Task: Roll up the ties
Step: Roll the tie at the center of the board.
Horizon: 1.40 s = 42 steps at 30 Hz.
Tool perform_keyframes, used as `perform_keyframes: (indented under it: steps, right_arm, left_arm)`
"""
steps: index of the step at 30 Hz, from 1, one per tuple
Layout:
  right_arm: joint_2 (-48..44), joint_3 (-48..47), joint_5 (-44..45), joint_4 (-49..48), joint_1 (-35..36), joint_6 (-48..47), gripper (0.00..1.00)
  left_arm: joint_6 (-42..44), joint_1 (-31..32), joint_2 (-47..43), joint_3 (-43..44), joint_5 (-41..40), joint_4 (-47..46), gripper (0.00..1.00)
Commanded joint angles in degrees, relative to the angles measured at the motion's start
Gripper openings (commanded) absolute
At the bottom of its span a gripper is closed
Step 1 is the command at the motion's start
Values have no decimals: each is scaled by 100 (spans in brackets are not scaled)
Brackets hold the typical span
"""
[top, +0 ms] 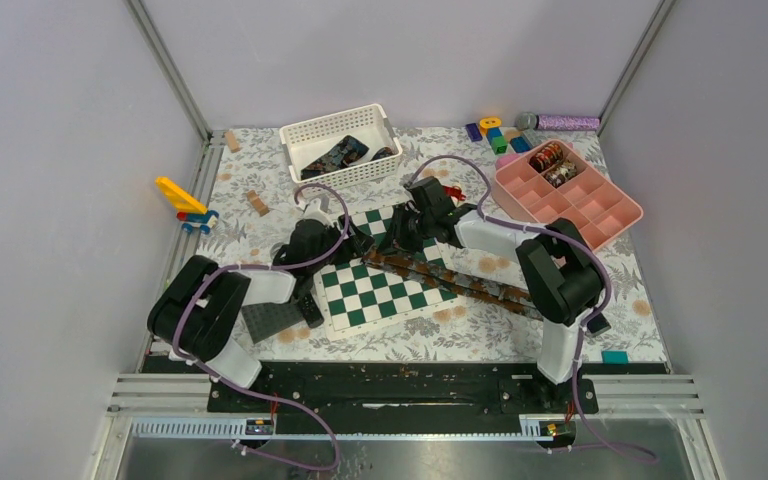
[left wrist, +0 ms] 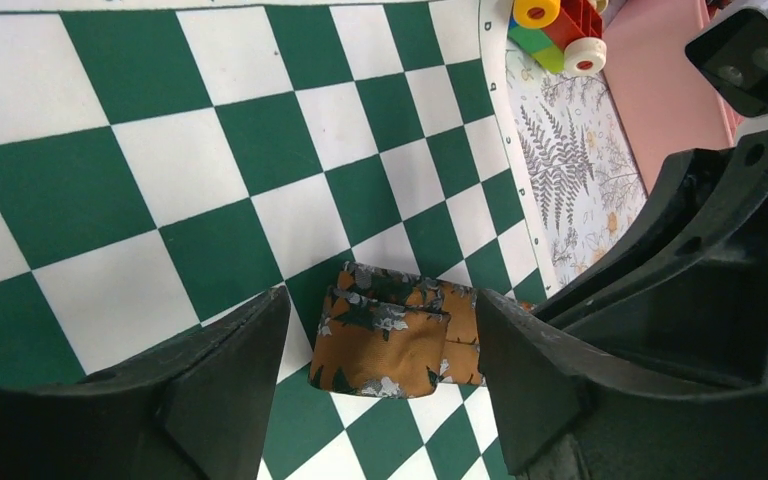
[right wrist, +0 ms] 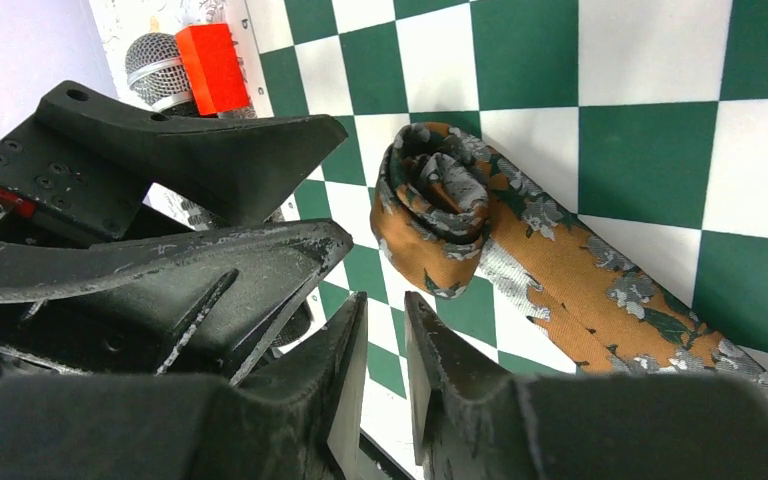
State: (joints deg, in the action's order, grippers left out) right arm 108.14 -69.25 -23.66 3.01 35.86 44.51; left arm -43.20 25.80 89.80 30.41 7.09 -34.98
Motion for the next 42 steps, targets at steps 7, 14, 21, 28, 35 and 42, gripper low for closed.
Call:
perform_keyframes:
  steps: [7,14,21,28,35,42]
  right_arm:
    - [297,-254,127,-81,34,89,26]
    - [439,-290,335,-52,33,144,26]
    - [467,-277,519,6,20,146,26]
    - [465,-237,551,51,26,146,26]
    - [452,-185,558,49,22,147,26]
    - [452,-170,551,45,13,146,26]
  left_arm:
    - [-153,-34,161,-174,324,-721,65]
    - [-145,-31,215,-167,394,-747,63]
    - [-152,-32,327,-167,462,-812,62]
    - [-196,-36,506,-161,531,-948,62]
    - [-249,-31,634,-142,623,-1074,61]
    - [-369,-37,788,-202,693,-1311,59]
